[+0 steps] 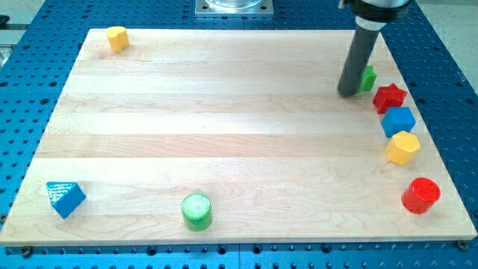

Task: Nudge the green star above the red star

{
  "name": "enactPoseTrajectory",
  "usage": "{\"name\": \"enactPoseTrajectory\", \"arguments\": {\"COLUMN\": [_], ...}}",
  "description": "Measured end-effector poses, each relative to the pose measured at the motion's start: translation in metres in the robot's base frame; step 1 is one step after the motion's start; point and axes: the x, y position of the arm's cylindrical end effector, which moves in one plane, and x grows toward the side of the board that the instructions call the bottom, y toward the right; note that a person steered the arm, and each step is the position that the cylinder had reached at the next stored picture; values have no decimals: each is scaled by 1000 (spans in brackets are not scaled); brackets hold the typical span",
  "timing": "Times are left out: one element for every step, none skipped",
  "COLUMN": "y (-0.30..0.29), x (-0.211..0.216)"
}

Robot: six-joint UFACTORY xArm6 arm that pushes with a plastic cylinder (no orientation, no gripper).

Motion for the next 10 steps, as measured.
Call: {"name": "enactPoseTrajectory", "arguments": {"y": [-26,-41,-20,-27,5,20,26,-25,-168,-329], "x": [-2,-4,-25,-40,-40,-40,-40,-39,7,33]}}
